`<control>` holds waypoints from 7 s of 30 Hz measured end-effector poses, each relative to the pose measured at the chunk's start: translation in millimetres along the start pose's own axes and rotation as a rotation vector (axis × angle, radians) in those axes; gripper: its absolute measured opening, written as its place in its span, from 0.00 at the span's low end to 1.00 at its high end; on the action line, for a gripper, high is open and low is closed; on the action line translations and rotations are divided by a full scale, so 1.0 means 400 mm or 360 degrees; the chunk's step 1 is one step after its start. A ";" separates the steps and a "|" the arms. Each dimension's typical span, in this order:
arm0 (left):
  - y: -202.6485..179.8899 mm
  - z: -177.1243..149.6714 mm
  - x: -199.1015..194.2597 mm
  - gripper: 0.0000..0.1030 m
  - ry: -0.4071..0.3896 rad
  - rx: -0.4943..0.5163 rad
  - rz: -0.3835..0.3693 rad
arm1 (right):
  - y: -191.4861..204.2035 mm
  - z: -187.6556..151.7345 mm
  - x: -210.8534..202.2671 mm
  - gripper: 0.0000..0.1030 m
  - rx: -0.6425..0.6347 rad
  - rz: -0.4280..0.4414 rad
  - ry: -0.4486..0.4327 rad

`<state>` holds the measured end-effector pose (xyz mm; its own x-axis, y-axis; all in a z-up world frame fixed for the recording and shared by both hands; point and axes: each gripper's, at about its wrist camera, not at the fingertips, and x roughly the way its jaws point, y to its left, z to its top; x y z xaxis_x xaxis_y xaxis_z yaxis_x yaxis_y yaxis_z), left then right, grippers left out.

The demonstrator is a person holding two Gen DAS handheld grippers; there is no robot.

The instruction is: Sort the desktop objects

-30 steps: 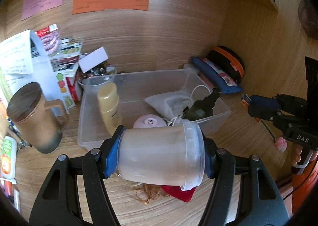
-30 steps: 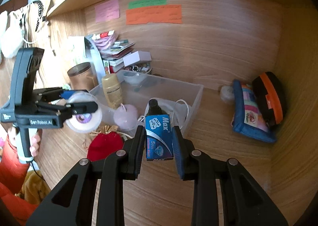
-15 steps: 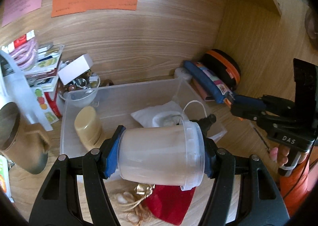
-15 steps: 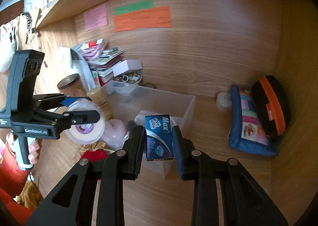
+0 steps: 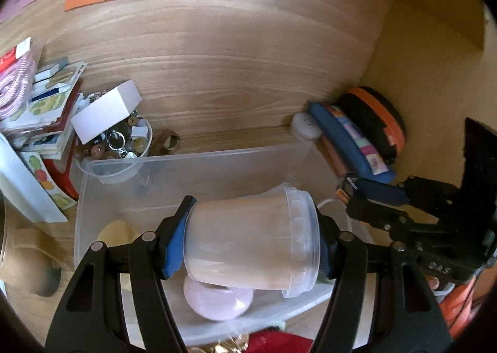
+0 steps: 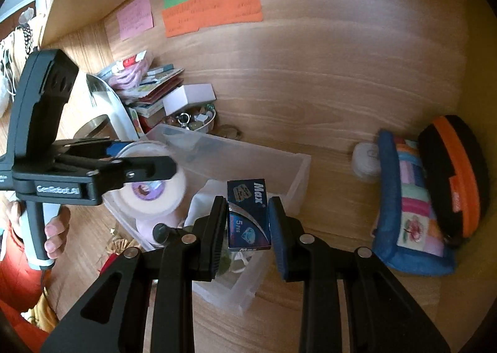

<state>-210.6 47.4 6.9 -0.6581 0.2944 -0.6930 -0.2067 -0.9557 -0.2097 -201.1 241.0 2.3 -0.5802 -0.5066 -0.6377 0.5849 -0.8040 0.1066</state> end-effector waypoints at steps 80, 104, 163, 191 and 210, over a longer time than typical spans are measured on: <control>0.179 -0.373 -0.189 0.93 0.0034 -0.0096 0.0358 | 0.231 -0.214 -0.028 0.68 -0.0015 0.0062 0.0167; 0.249 -0.389 -0.198 0.93 0.0050 -0.0186 0.0318 | 0.309 -0.221 0.111 0.10 -0.0021 0.0199 0.0306; 0.100 -0.340 -0.109 0.66 0.0164 0.0131 0.0310 | 0.185 -0.205 -0.155 0.06 0.0117 0.0088 -0.0064; 0.057 -0.328 -0.030 0.29 0.0227 0.0228 0.0258 | 0.171 -0.239 -0.093 0.07 0.0158 0.0180 0.0039; 0.067 -0.280 -0.249 0.29 -0.0108 0.0189 0.0188 | 0.185 -0.173 -0.182 0.07 0.0077 0.0139 -0.0124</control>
<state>-69.5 -8.3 -6.8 -0.7293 0.1834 -0.6592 -0.2063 -0.9775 -0.0437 -76.2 239.8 3.6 -0.5716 -0.5966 -0.5634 0.6081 -0.7689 0.1974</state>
